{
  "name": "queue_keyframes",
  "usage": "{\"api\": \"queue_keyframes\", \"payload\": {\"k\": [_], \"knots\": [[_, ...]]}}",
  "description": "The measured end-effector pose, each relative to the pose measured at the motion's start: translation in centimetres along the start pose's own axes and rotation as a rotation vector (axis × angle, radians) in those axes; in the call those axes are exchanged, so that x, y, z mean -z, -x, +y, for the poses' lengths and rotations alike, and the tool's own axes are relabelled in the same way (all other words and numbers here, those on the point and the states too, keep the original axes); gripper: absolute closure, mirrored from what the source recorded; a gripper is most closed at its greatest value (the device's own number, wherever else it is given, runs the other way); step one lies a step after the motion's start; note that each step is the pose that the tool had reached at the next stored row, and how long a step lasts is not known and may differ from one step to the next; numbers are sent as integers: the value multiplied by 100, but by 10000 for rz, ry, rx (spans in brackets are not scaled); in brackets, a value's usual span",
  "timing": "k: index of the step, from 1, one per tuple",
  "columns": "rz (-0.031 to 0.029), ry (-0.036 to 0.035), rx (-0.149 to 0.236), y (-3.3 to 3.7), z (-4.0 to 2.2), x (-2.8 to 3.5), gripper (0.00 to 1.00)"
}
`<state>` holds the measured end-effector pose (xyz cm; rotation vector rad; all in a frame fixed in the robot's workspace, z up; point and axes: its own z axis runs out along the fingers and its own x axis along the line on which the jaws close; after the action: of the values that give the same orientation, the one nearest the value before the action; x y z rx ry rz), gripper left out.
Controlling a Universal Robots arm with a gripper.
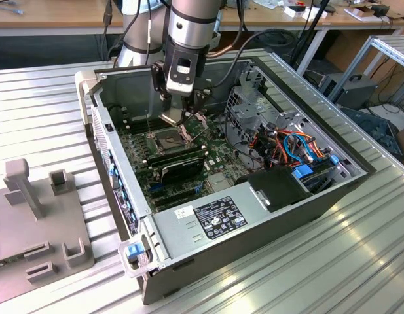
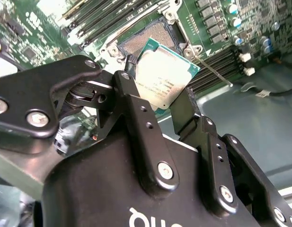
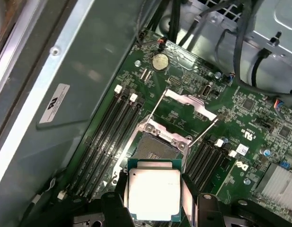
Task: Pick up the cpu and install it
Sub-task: 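Place the cpu into insertion slot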
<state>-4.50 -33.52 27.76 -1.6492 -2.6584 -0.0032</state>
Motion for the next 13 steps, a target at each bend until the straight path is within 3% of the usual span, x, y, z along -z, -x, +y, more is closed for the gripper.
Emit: {"api": "queue_keyframes", "payload": {"k": [2, 8, 13], "knots": [[2, 5, -387, 0, 0, -4, 46], [3, 7, -523, 0, 0, -5, 46], [9, 21, -1657, 1, 1, -24, 46]]}}
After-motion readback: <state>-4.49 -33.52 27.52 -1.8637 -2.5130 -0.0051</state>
